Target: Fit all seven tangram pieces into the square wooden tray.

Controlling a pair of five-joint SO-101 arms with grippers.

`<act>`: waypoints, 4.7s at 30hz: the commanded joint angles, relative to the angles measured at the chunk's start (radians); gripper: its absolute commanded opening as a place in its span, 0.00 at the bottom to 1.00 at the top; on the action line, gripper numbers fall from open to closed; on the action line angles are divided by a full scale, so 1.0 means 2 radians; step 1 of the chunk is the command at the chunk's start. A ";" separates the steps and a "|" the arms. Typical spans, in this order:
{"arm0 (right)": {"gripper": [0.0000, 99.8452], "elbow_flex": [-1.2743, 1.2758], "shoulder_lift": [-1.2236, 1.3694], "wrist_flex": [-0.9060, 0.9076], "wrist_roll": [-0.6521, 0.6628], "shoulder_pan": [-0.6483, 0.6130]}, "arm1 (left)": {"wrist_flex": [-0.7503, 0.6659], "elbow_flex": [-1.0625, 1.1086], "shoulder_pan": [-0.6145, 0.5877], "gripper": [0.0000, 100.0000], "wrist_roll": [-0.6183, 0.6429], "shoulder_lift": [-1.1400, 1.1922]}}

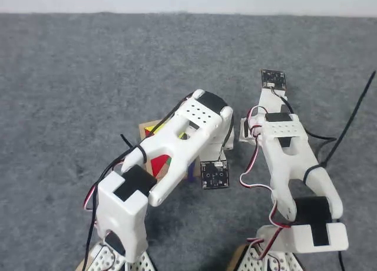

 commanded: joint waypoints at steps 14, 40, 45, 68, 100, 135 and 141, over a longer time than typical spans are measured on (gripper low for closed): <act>0.01 -0.036 -0.005 -0.007 -0.004 0.009 | -0.007 -0.003 0.020 0.25 0.007 -0.011; 0.01 -0.029 -0.023 0.036 0.041 -0.045 | 0.099 0.069 -0.110 0.25 0.028 -0.205; 0.01 -0.002 -0.087 0.083 0.042 -0.125 | -0.065 0.270 -0.165 0.25 0.135 -0.366; 0.01 0.010 -0.042 0.117 0.060 -0.271 | -0.435 0.497 -0.265 0.01 0.460 -0.467; 0.01 0.074 -0.147 0.058 0.016 -0.250 | -0.453 0.469 -0.339 0.01 0.584 -0.446; 0.01 0.189 -0.336 -0.076 0.036 -0.074 | -0.437 0.386 -0.338 0.01 0.621 -0.308; 0.01 0.307 -0.452 -0.145 0.096 -0.059 | -0.426 0.412 -0.338 0.01 0.622 -0.311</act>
